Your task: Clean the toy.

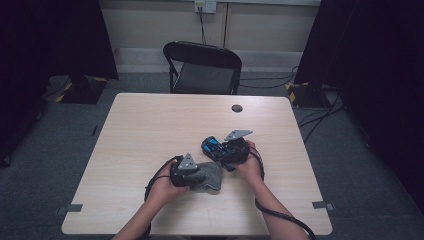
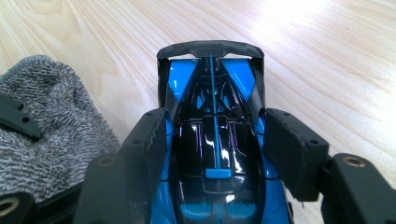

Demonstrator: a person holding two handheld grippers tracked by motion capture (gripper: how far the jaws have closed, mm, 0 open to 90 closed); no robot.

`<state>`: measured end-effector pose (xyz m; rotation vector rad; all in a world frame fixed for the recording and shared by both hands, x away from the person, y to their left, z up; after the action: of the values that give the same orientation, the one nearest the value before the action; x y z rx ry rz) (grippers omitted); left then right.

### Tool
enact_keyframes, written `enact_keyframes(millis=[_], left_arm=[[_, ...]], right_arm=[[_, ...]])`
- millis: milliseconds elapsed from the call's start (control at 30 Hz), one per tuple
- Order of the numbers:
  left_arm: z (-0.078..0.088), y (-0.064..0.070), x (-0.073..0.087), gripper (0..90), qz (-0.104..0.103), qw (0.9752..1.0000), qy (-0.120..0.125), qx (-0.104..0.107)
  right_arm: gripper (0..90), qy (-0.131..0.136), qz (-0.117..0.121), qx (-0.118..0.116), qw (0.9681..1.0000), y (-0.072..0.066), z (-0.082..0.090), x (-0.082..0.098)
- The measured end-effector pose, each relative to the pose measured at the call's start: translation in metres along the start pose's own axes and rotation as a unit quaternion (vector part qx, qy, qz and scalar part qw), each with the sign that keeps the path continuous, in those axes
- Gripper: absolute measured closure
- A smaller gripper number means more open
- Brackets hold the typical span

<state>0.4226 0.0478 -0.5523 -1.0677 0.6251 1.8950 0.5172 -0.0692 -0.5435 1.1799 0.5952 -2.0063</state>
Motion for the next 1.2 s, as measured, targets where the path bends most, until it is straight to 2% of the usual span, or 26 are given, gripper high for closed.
enact_keyframes(millis=[33, 100, 333, 467, 533, 600, 667, 733, 767, 833, 867, 900, 967, 1067, 1133, 1200], left_arm=[[-0.001, 0.001, 0.0, 66.2, -0.006, 1.0, -0.002, 0.0], [-0.002, 0.004, -0.001, 73.5, 0.001, 1.0, -0.007, 0.006], [-0.001, 0.003, 0.0, 75.9, 0.026, 0.9996, -0.003, 0.002], [-0.002, 0.006, -0.002, 78.6, 0.022, 0.9996, -0.016, -0.008], [-0.002, 0.01, -0.005, 80.7, 0.029, 0.9993, -0.022, -0.004], [-0.003, 0.019, -0.011, 81.7, 0.031, 0.9991, -0.025, 0.013], [-0.005, 0.034, -0.017, 82.0, 0.034, 0.9982, -0.029, 0.041], [-0.011, 0.05, -0.021, 81.9, 0.025, 0.9969, -0.036, 0.065], [-0.016, 0.054, -0.022, 81.9, 0.015, 0.9964, -0.042, 0.072], [-0.024, 0.056, -0.022, 81.8, 0.009, 0.9955, -0.053, 0.078], [-0.028, 0.055, -0.023, 81.8, 0.011, 0.9958, -0.05, 0.076], [-0.033, 0.054, -0.026, 81.8, 0.027, 0.996, -0.046, 0.072], [-0.038, 0.047, -0.028, 81.8, 0.038, 0.9963, -0.049, 0.06], [-0.043, 0.038, -0.032, 81.7, 0.038, 0.9965, -0.059, 0.045], [-0.045, 0.033, -0.033, 81.7, 0.046, 0.9967, -0.057, 0.036], [-0.044, 0.028, -0.033, 81.8, 0.039, 0.9968, -0.064, 0.025]], right_arm=[[40.1, 0.0, 0.0, 0.0, 1.0, 0.0, 0.0, 0.0], [40.1, 0.002, -0.001, 0.001, 1.0, 0.0, 0.0, 0.0], [40.1, -0.001, -0.003, 0.001, 1.0, 0.0, 0.0, 0.0], [40.1, 0.001, -0.005, 0.002, 1.0, 0.0, 0.0, 0.0], [40.1, 0.003, -0.006, 0.003, 1.0, 0.0, 0.0, 0.0], [40.1, 0.003, -0.006, 0.003, 1.0, 0.0, 0.0, 0.0], [40.1, 0.002, -0.006, 0.004, 1.0, 0.0, 0.0, 0.0], [40.1, 0.003, -0.006, 0.003, 1.0, 0.0, 0.0, 0.0], [40.1, 0.003, -0.007, 0.002, 1.0, 0.0, 0.0, 0.0], [40.1, 0.0, -0.006, 0.0, 1.0, 0.0, 0.0, 0.0], [40.2, -0.001, -0.005, 0.0, 1.0, 0.0, 0.0, 0.0], [40.2, -0.001, -0.004, -0.001, 1.0, 0.0, 0.0, 0.0], [40.4, -0.002, -0.003, -0.002, 1.0, 0.001, 0.0, 0.0], [40.6, -0.004, -0.005, -0.003, 1.0, 0.001, 0.001, 0.0], [40.7, -0.006, -0.006, -0.005, 1.0, 0.001, 0.001, 0.0], [40.7, -0.005, -0.005, -0.004, 1.0, 0.001, 0.002, 0.001]])
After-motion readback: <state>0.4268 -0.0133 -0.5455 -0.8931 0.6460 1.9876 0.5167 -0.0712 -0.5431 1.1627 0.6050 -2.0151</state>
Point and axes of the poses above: each handheld gripper's, and its own axes: z roughly backward along the jaws, x roughly out of its underside, y roughly to its right, the point moved 9 cm from there along -z, roughly forward along the jaws, and after that the axes turned 12 degrees about y, right-handed, at the moved point
